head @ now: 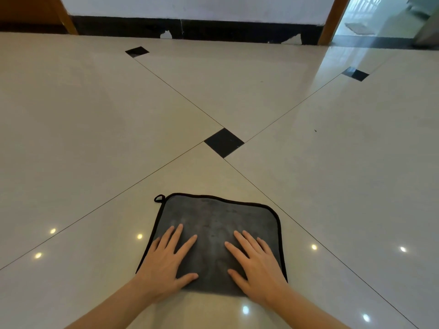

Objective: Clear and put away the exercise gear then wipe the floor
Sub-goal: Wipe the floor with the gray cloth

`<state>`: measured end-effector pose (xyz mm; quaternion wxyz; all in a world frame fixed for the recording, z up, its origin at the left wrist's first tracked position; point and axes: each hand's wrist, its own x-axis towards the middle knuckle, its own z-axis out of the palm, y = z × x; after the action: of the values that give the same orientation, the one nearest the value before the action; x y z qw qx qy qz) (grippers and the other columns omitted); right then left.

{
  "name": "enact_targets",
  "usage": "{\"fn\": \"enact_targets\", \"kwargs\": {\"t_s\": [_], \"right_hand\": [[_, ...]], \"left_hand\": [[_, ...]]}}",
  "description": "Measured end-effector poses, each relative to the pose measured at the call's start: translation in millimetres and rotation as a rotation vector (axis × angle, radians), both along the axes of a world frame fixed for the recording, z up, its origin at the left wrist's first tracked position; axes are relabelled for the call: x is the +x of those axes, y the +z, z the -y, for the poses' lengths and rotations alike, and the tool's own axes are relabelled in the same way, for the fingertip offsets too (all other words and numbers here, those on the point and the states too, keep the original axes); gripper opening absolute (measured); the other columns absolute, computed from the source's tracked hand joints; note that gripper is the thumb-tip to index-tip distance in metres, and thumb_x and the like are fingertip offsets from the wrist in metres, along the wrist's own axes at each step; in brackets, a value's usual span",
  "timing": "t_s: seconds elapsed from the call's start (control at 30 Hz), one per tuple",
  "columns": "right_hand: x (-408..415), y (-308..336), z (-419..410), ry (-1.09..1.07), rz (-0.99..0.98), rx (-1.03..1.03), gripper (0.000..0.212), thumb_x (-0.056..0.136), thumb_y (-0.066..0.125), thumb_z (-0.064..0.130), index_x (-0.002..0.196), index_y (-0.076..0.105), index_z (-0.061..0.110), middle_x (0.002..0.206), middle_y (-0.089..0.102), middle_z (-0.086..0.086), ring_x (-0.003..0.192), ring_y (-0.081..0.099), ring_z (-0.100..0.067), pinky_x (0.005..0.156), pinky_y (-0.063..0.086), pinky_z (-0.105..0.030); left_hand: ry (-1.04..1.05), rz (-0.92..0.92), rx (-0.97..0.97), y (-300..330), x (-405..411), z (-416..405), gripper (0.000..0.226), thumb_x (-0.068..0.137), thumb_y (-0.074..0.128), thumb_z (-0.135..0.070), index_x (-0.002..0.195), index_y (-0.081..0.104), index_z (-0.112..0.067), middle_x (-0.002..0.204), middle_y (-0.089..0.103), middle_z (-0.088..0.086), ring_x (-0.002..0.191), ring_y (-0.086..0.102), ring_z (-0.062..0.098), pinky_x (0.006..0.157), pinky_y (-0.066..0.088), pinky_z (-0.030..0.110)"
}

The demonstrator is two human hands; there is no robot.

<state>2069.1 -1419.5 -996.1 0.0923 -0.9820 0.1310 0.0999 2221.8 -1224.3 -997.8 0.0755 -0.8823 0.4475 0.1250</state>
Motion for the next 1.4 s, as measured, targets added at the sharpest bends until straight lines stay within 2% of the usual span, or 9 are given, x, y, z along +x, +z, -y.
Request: {"fn": "enact_targets", "kwargs": {"t_s": [0.17, 0.33, 0.5, 0.57, 0.63, 0.7, 0.97, 1.23, 1.4], "right_hand": [[-1, -7, 6, -0.117, 0.004, 0.028, 0.056, 0.081, 0.039, 0.060, 0.131, 0.046, 0.035, 0.139, 0.051, -0.001, 0.128, 0.048, -0.021, 0.104, 0.024, -0.036], [5, -11, 34, -0.192, 0.013, -0.009, 0.056, 0.085, 0.037, 0.059, 0.134, 0.045, 0.035, 0.142, 0.048, -0.004, 0.130, 0.046, -0.025, 0.104, 0.021, -0.037], [7, -17, 66, -0.236, 0.054, -0.048, 0.054, 0.090, 0.030, 0.057, 0.137, 0.042, 0.034, 0.143, 0.046, -0.005, 0.131, 0.044, -0.026, 0.105, 0.019, -0.040], [9, -20, 80, -0.246, 0.049, -0.061, 0.054, 0.095, 0.019, 0.057, 0.138, 0.040, 0.035, 0.143, 0.046, -0.004, 0.132, 0.043, -0.026, 0.107, 0.018, -0.040], [11, -22, 97, -0.265, 0.038, -0.050, 0.060, 0.093, 0.007, 0.062, 0.141, 0.034, 0.037, 0.147, 0.040, -0.003, 0.137, 0.035, -0.024, 0.113, 0.011, -0.039], [14, -24, 114, -0.264, 0.065, -0.029, 0.073, 0.085, -0.008, 0.069, 0.145, 0.020, 0.038, 0.155, 0.020, 0.000, 0.143, 0.011, -0.020, 0.116, -0.001, -0.040], [47, -29, 172, -0.344, 0.078, -0.040, 0.077, 0.072, -0.025, 0.073, 0.142, -0.009, 0.044, 0.157, -0.007, 0.007, 0.139, -0.021, -0.015, 0.111, -0.016, -0.047], [89, -32, 231, -0.373, 0.124, -0.086, 0.077, 0.075, -0.019, 0.071, 0.145, -0.004, 0.045, 0.158, -0.004, 0.007, 0.145, -0.012, -0.019, 0.113, -0.014, -0.049], [112, -35, 259, -0.371, 0.124, -0.097, 0.069, 0.083, -0.003, 0.070, 0.146, 0.000, 0.044, 0.159, -0.003, 0.006, 0.145, -0.010, -0.019, 0.114, -0.011, -0.051]], "left_hand": [[-0.012, 0.029, 0.023, -5, 7, 17, 0.081, 0.081, 0.016, -0.077, 0.139, 0.042, -0.026, 0.138, 0.050, 0.013, 0.127, 0.044, 0.032, 0.086, 0.048, 0.042], [-0.023, 0.008, 0.046, -7, 16, 58, 0.081, 0.084, 0.013, -0.075, 0.139, 0.041, -0.022, 0.136, 0.051, 0.016, 0.121, 0.053, 0.034, 0.086, 0.048, 0.046], [-0.044, -0.052, -0.002, -18, 24, 98, 0.081, 0.088, 0.009, -0.071, 0.149, 0.016, -0.018, 0.140, 0.044, 0.022, 0.131, 0.028, 0.036, 0.091, 0.039, 0.056], [-0.073, -0.050, -0.015, -16, 28, 116, 0.087, 0.079, -0.007, -0.078, 0.148, -0.013, -0.024, 0.152, 0.015, 0.025, 0.139, 0.004, 0.033, 0.103, 0.024, 0.062], [-0.128, -0.114, 0.009, -15, 32, 134, 0.097, 0.054, -0.029, -0.084, 0.135, -0.037, -0.031, 0.146, -0.032, 0.014, 0.135, -0.033, 0.028, 0.110, -0.008, 0.056], [-0.141, -0.134, 0.034, -11, 38, 153, 0.109, 0.036, -0.039, -0.082, 0.131, -0.040, -0.029, 0.137, -0.044, 0.010, 0.129, -0.041, 0.028, 0.110, -0.013, 0.053], [-0.139, -0.152, -0.021, -16, 74, 226, 0.102, 0.033, -0.038, -0.083, 0.124, -0.043, -0.036, 0.148, -0.037, 0.008, 0.138, -0.031, 0.029, 0.109, -0.016, 0.053], [-0.142, -0.096, -0.106, -25, 121, 288, 0.096, 0.056, -0.012, -0.084, 0.140, -0.025, -0.040, 0.154, -0.026, 0.004, 0.140, -0.026, 0.024, 0.110, -0.016, 0.051], [-0.145, -0.072, -0.187, -32, 147, 317, 0.095, 0.056, -0.011, -0.086, 0.141, -0.021, -0.043, 0.156, -0.020, 0.002, 0.142, -0.022, 0.021, 0.111, -0.015, 0.047]]}}
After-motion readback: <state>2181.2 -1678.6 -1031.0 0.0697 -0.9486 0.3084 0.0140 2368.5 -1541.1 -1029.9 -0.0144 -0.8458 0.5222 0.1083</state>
